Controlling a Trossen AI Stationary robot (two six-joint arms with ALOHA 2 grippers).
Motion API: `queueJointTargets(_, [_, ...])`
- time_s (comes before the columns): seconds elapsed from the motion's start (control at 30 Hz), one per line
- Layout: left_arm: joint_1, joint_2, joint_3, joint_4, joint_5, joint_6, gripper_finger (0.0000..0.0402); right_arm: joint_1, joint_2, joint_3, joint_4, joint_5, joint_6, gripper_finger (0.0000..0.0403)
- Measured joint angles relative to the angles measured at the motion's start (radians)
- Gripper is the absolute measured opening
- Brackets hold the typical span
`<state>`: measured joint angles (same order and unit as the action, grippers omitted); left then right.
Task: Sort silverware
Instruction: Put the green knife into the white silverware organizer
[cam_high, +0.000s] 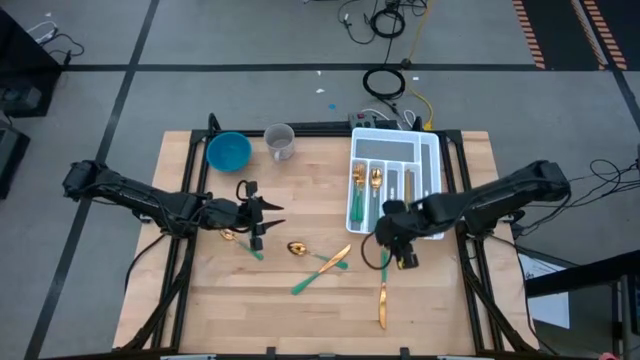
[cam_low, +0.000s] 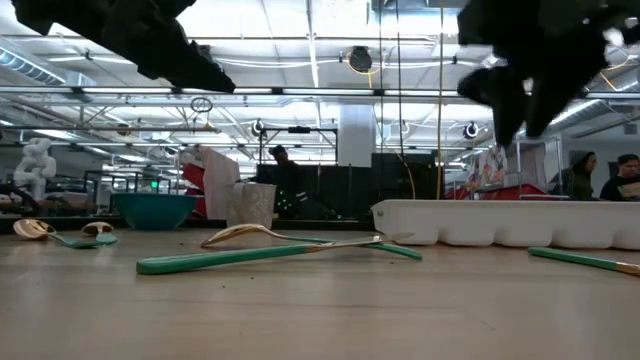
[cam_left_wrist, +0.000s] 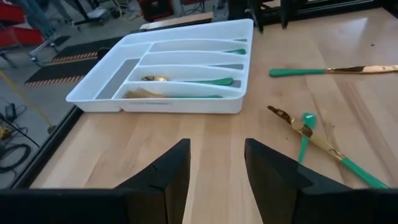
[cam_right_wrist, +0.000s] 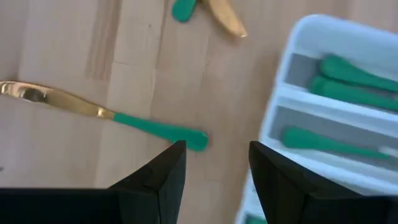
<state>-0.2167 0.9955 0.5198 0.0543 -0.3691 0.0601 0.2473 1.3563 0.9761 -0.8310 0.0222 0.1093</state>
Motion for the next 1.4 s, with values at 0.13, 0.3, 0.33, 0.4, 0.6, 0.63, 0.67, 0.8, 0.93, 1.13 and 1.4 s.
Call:
queueJointTargets(0.13, [-0.002, 0.000, 0.000, -0.001, 0.003, -0.002, 0.0160, 0.027, 0.000, -0.122, 0.099, 0.007, -0.059, 0.0169])
queueJointTargets(0.3, [-0.002, 0.000, 0.000, -0.001, 0.004, -0.002, 0.0160, 0.091, 0.016, -0.156, 0.134, 0.048, -0.301, 0.0169])
queueJointTargets(0.33, [-0.002, 0.000, 0.000, -0.001, 0.005, -0.003, 0.0160, 0.104, 0.023, -0.152, 0.140, 0.063, -0.338, 0.0169])
queueJointTargets(0.4, [-0.002, 0.000, 0.000, -0.002, 0.005, -0.005, 0.0160, 0.123, 0.039, -0.137, 0.169, 0.086, -0.411, 0.0169])
queueJointTargets(0.6, [-0.002, 0.000, 0.000, -0.008, 0.006, -0.029, 0.0160, 0.192, 0.142, -0.096, 0.205, 0.081, -0.673, 0.0169])
queueJointTargets(0.63, [-0.002, 0.000, 0.000, -0.015, 0.006, -0.029, 0.0160, 0.203, 0.161, -0.092, 0.204, 0.081, -0.698, 0.0169])
queueJointTargets(0.67, [-0.002, 0.000, 0.000, -0.019, 0.006, -0.029, 0.0160, 0.213, 0.180, -0.089, 0.203, 0.084, -0.710, 0.0169])
queueJointTargets(0.8, [-0.002, 0.000, 0.000, -0.022, 0.006, -0.029, 0.0160, 0.236, 0.232, -0.072, 0.201, 0.085, -0.750, 0.0169])
queueJointTargets(0.93, [-0.002, 0.000, 0.000, -0.022, 0.006, -0.030, 0.0160, 0.247, 0.272, -0.042, 0.204, 0.084, -0.792, 0.0169])
queueJointTargets(1.13, [-0.002, 0.002, 0.000, -0.026, 0.006, -0.031, 0.0160, 0.247, 0.328, -0.025, 0.185, 0.047, -0.850, 0.0169])
queueJointTargets(1.4, [-0.002, 0.002, 0.000, -0.046, 0.006, -0.029, 0.0160, 0.248, 0.356, -0.025, 0.191, 0.029, -0.899, 0.0169])
